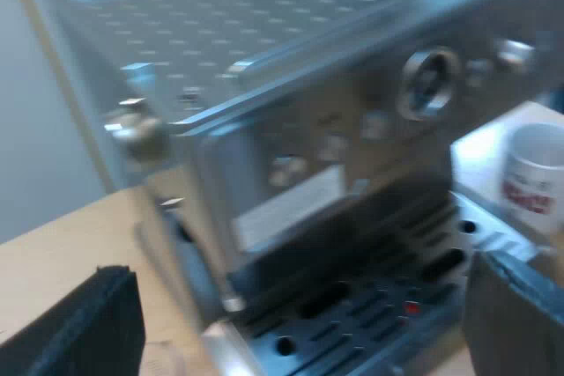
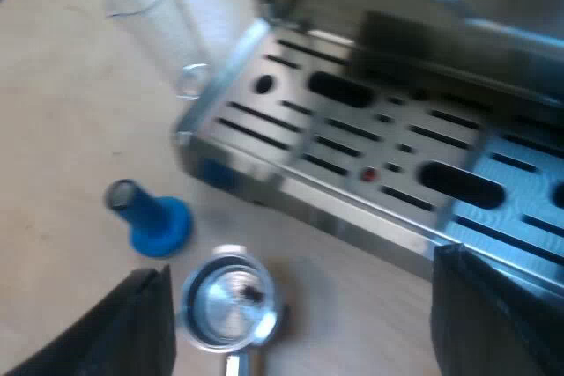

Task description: Grind coffee beans and then tamp

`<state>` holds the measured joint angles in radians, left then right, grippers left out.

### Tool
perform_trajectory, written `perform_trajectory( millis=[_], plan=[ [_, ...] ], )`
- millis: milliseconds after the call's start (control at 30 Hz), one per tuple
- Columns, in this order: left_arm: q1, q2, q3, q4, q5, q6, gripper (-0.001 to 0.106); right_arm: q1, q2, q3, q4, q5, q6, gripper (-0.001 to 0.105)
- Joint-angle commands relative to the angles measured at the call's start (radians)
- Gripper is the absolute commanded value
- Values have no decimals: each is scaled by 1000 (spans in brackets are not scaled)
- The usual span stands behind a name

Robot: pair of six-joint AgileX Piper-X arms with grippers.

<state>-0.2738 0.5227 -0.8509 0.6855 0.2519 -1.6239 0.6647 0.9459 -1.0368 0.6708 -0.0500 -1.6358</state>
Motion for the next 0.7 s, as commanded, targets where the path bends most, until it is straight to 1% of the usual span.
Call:
perform_trajectory(
  millis=[33, 67, 133, 167, 233, 267, 367, 567, 600, 700],
  plan=[
    [70, -5, -7, 13, -16, -14, 87, -93, -25, -11, 55, -22, -26, 63],
    [100, -5, -7, 24, -7, -14, 87, -136, -34, -11, 76, -22, -36, 63],
    [161, -5, -7, 51, 15, -14, 87, -172, -42, -11, 93, -29, -45, 63],
    [167, -5, -7, 53, 15, -14, 87, -215, -52, -11, 111, -43, -62, 63],
    [225, -5, -7, 85, 37, -14, 87, -300, -74, -11, 145, -66, -98, 63],
    [235, -5, -7, 90, 37, -16, 87, -335, -87, -11, 155, -67, -107, 63],
    [237, -5, -7, 114, 37, -17, 87, -417, -112, -11, 182, -67, -149, 63],
    [237, -5, -7, 159, 37, -17, 87, -523, -142, -11, 215, -67, -192, 63],
    [237, -5, -7, 175, 37, -17, 87, -646, -187, -11, 262, -90, -250, 63],
    [237, -5, -7, 221, 37, -17, 87, -682, -225, 3, 261, -91, -252, 63]
  ],
)
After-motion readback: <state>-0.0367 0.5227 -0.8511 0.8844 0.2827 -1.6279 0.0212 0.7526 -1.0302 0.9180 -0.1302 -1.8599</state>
